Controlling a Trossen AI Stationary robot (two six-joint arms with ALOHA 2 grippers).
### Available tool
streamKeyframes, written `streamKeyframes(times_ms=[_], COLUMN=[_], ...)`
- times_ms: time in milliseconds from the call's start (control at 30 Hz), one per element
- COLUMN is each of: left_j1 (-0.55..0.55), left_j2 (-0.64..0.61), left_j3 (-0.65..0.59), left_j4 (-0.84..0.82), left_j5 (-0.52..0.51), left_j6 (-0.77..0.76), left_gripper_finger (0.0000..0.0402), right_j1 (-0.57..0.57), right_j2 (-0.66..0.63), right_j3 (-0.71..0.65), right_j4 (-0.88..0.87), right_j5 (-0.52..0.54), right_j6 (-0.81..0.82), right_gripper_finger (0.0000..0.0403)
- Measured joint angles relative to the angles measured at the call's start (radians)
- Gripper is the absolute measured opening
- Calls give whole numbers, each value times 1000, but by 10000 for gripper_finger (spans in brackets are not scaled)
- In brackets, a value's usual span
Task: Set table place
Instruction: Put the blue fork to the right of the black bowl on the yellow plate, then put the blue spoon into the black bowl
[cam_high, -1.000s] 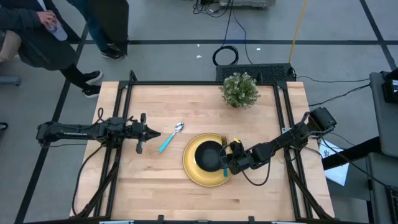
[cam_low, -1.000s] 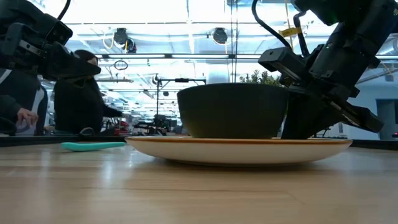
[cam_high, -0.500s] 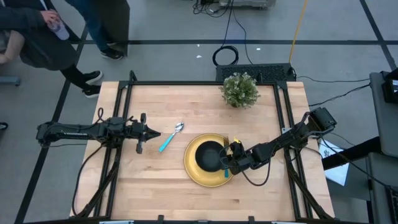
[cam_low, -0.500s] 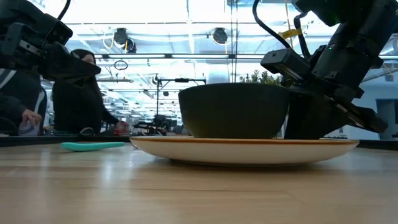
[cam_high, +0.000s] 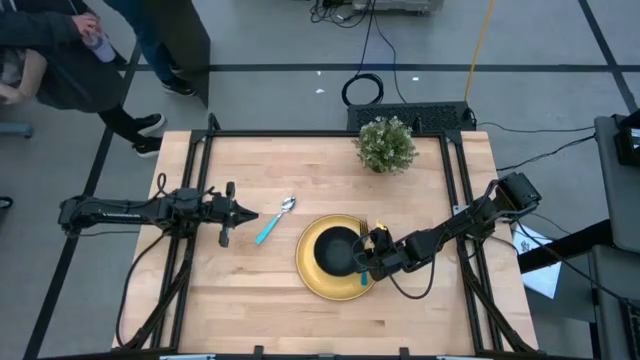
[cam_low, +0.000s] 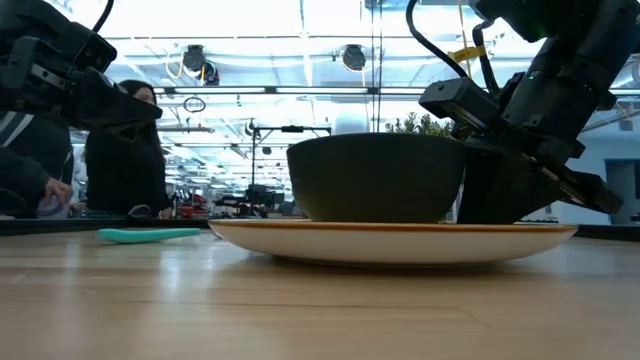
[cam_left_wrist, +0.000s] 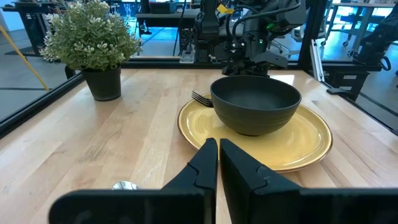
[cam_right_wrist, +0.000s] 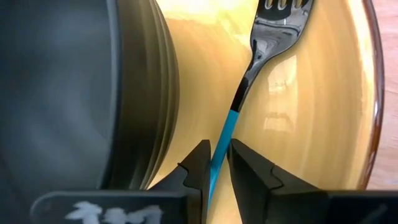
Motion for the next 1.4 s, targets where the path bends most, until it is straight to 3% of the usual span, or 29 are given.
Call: streamKeyframes(times_ms=[300,667,1000,1400], left_j1=[0,0,0,0], left_j2=[0,0,0,0], left_j3=[0,0,0,0], left_j4=[0,0,0,2], left_j5=[0,0,0,0], left_j6=[-1,-4,-4,-6], left_gripper_finger=[24,24,24,24], right_j1=[0,0,0,2], right_j2=[-8,-26,-33,-191], right_j3=[-1,-2,-1,-1], right_j4=[6,-5,-6,-139], right_j5=[-2,-5,-5,26], right_j6=[-22,-28,-26,-28], right_gripper_finger=[54,111,105,105])
